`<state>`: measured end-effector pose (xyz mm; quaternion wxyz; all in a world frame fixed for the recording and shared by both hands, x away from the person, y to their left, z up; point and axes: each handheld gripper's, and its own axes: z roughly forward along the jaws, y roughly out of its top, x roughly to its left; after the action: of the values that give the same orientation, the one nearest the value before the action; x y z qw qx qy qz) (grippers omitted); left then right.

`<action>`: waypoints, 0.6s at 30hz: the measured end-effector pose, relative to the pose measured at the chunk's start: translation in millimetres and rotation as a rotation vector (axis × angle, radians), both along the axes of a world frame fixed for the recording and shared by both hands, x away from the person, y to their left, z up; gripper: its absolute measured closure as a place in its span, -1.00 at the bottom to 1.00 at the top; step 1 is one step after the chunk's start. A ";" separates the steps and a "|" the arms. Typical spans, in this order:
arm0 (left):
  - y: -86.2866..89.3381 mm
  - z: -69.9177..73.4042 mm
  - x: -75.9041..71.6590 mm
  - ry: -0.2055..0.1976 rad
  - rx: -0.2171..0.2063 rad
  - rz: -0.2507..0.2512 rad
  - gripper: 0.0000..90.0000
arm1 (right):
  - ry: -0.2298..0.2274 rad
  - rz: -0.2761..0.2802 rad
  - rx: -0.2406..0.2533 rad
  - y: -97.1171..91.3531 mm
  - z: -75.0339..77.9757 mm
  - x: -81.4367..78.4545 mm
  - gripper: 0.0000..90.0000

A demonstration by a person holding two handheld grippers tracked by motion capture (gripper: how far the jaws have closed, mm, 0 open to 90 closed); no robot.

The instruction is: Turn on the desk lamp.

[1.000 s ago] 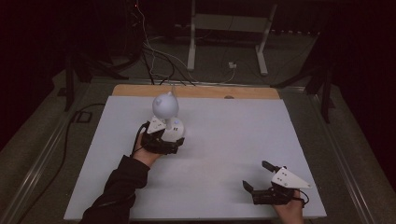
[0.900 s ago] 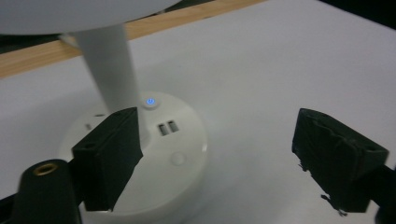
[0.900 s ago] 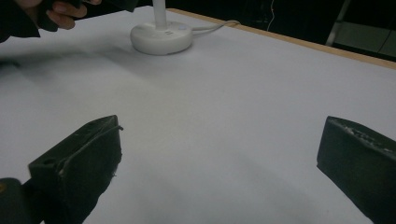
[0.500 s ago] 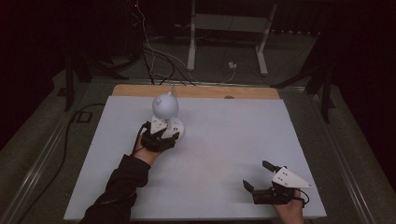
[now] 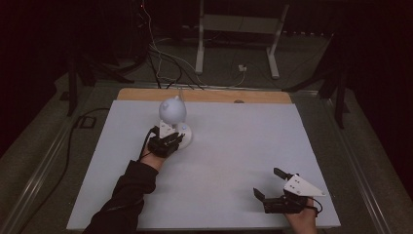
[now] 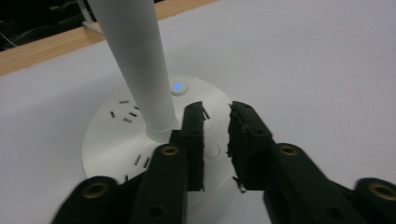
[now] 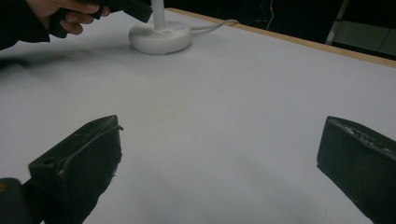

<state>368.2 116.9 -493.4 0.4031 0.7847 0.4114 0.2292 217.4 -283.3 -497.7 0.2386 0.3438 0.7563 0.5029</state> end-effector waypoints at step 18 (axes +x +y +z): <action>-3.2 -10.7 9.1 0.026 0.032 -0.030 1.00 | -0.001 0.000 -0.002 0.0 -0.2 0.0 -1.00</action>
<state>377.2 113.7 -504.1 0.3883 0.8002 0.4010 0.2193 217.4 -283.2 -497.9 0.2395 0.3433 0.7566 0.5024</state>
